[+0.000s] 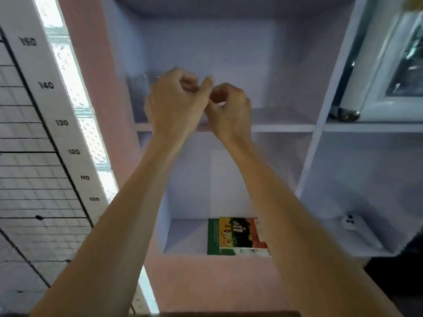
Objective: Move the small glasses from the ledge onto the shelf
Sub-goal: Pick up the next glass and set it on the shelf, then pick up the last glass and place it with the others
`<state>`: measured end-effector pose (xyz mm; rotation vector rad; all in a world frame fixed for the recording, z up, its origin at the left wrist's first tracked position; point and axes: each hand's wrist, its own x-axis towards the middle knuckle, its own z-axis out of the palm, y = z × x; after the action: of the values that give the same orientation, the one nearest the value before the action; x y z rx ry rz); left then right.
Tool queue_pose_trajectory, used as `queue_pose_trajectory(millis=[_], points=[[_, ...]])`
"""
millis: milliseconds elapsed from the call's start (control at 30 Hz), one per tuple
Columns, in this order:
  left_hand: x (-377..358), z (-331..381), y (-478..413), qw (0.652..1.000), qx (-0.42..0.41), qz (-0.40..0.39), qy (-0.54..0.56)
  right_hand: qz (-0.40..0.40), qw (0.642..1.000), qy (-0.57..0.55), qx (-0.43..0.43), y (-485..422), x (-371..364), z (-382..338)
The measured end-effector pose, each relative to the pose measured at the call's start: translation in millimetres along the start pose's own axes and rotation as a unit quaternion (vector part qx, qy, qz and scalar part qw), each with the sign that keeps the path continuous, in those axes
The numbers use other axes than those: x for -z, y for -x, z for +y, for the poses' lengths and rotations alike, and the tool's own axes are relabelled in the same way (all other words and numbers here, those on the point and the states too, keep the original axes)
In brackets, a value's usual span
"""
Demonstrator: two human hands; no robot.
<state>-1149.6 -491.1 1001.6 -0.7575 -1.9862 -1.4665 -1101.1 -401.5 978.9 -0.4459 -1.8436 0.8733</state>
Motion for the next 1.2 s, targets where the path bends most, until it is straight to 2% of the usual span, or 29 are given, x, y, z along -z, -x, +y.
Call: queue_pose_trajectory(millis=[267,333,433,633,833,1200], points=[[-78.2,68.4,92.1,0.981,-0.010,-0.122,0.153,0.109,0.990,0.074,-0.048,25.8,140.8,50.8],[-100.0,95.2,129.3,0.963,0.012,-0.164,0.214,0.141,0.983,0.097,-0.072,40.4,190.0,64.8],[-129.8,136.6,192.1,0.916,0.048,-0.285,0.279,0.170,0.970,0.135,-0.113,72.9,270.5,86.8],[-172.9,232.1,336.6,0.849,0.005,-0.461,0.260,0.231,0.927,0.192,-0.224,173.9,443.4,118.0],[-177.5,337.1,492.6,0.784,-0.047,-0.564,0.256,0.276,0.875,0.235,-0.322,297.7,594.9,134.6],[-207.4,439.9,735.7,0.643,-0.097,-0.726,0.223,0.351,0.776,0.256,-0.457,488.5,770.6,174.4]])
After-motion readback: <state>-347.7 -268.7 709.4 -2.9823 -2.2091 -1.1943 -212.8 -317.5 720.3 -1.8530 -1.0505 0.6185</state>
